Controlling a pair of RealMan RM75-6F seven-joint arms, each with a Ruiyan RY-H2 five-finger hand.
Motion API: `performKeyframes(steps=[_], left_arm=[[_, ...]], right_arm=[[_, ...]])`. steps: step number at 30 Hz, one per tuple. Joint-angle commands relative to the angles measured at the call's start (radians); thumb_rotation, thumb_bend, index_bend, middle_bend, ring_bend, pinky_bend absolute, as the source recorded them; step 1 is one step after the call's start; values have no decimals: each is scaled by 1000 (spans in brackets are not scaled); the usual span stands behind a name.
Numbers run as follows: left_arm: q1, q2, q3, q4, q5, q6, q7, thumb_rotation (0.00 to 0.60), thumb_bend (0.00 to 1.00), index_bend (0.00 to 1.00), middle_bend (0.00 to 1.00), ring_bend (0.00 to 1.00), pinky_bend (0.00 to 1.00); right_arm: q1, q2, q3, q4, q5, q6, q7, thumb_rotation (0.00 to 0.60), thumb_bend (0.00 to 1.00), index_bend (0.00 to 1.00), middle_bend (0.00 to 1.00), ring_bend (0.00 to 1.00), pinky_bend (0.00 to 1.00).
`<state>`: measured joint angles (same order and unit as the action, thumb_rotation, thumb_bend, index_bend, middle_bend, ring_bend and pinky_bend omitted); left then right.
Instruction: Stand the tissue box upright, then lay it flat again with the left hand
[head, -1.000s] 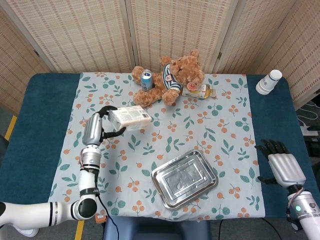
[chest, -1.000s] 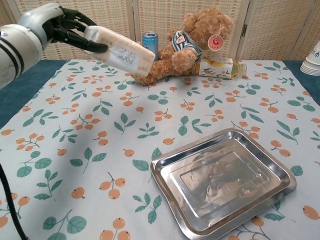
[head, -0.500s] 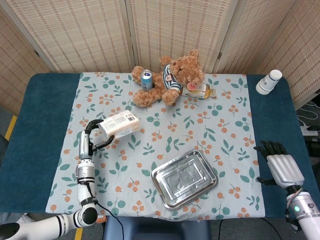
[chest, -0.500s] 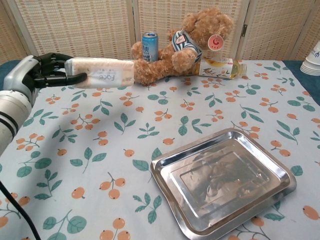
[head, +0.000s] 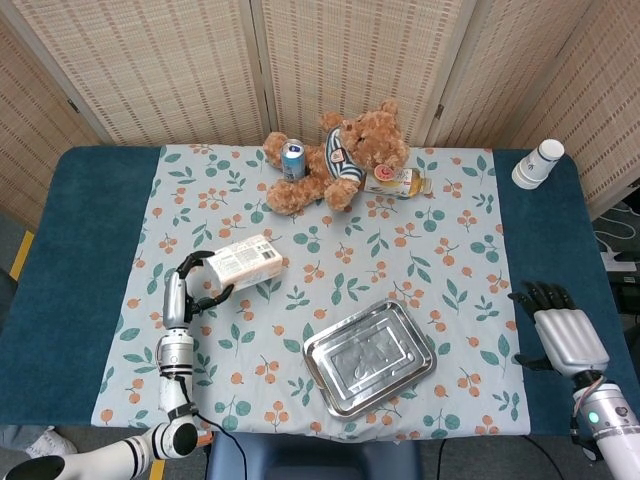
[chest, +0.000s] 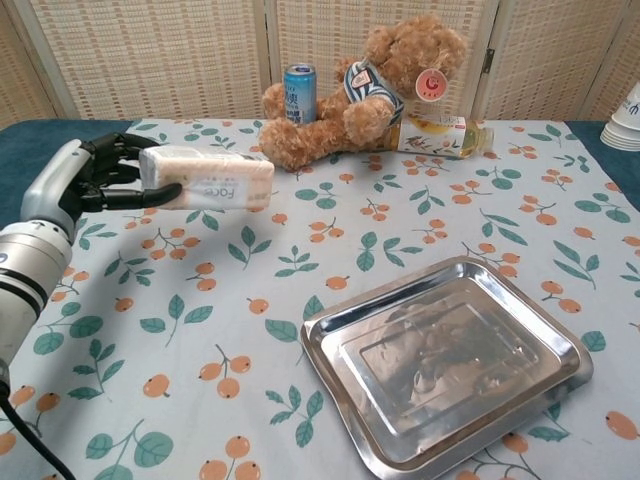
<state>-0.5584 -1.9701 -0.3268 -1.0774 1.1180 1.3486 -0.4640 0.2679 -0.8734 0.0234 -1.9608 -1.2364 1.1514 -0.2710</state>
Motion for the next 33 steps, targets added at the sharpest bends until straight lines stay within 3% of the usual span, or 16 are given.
performKeyframes(steps=[1,11,22,27,29,33], left_arm=[[12,-21,9,40,21,-9,-22,600,180,389,558,300,169],[36,-60,22,144,67,-35,-70,600,152,386,553,293,167],[70,-68,28,184,82,-66,-92,600,151,338,506,248,158],[82,-64,27,172,84,-84,-94,600,148,175,449,198,154],[86,-59,30,162,94,-90,-112,600,137,41,364,136,138],[87,-42,35,147,123,-95,-157,600,108,0,181,17,96]], right_arm=[[0,-1,0,1,0,1,-1,600,118,181,55,0,0],[1,-3,-2,4,1,-3,-4,600,119,181,55,0,0],[3,-10,-4,11,12,-9,-10,600,118,181,55,0,0],[5,-12,-5,14,12,-11,-9,600,118,181,55,0,0],[5,-12,-4,15,14,-11,-9,600,118,181,55,0,0],[5,-13,-4,15,13,-9,-10,600,118,182,54,0,0]])
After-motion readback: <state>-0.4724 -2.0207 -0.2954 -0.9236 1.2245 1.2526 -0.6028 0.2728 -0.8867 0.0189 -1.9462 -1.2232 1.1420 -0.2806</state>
